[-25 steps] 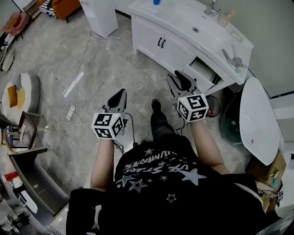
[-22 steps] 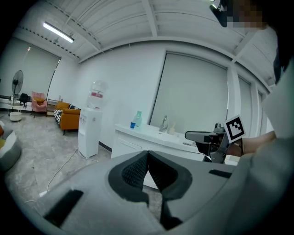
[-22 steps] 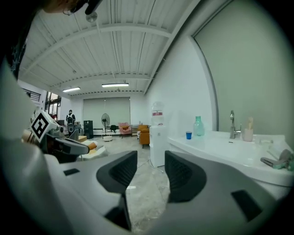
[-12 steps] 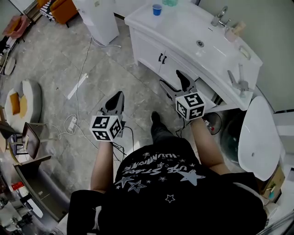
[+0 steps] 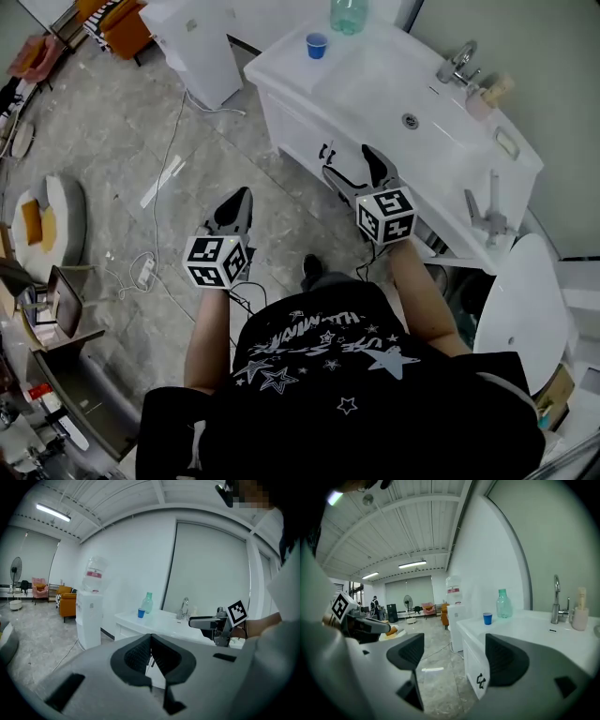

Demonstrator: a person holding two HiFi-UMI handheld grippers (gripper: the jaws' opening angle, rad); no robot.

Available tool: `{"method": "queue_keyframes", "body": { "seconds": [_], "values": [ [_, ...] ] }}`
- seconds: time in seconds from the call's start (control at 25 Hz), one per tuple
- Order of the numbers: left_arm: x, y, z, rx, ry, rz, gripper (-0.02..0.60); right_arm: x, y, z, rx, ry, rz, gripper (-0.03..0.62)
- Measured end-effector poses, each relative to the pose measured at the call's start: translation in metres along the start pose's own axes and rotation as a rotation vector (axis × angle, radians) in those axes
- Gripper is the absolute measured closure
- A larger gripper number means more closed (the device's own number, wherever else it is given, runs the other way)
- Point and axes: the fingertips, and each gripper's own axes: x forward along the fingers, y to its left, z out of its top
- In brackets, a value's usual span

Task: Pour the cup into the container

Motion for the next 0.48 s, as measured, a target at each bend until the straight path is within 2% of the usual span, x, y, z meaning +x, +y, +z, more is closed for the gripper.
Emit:
{"method": "queue_keyframes", "body": {
  "seconds": [0.48],
  "values": [
    [0.085, 0.021, 0.040, 0.004, -0.025, 0.011, 0.572, 0.060, -0.073, 0.017, 0.028, 0.005, -0.002, 0.197]
  ]
}}
